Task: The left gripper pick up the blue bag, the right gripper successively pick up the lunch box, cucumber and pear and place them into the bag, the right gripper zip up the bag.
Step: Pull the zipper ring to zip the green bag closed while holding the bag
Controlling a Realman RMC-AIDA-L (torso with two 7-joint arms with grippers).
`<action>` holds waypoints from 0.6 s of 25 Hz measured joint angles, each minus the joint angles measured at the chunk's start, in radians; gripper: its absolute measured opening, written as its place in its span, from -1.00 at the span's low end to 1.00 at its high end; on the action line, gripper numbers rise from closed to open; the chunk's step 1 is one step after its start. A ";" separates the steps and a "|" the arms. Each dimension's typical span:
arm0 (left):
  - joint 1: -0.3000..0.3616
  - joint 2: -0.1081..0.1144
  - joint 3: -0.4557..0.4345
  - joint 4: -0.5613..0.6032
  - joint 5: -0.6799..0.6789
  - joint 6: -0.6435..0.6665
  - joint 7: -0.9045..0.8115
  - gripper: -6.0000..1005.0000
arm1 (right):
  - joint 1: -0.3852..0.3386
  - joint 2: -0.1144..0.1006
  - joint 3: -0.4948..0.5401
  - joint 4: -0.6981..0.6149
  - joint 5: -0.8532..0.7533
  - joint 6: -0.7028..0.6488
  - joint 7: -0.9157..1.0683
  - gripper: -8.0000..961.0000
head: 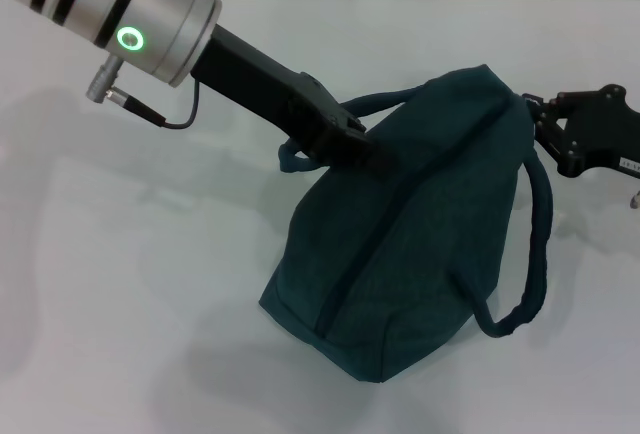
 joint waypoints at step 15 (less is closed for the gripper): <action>0.010 -0.002 0.000 0.000 -0.006 0.002 0.003 -0.87 | -0.004 0.003 -0.015 0.014 -0.025 0.063 0.013 -0.97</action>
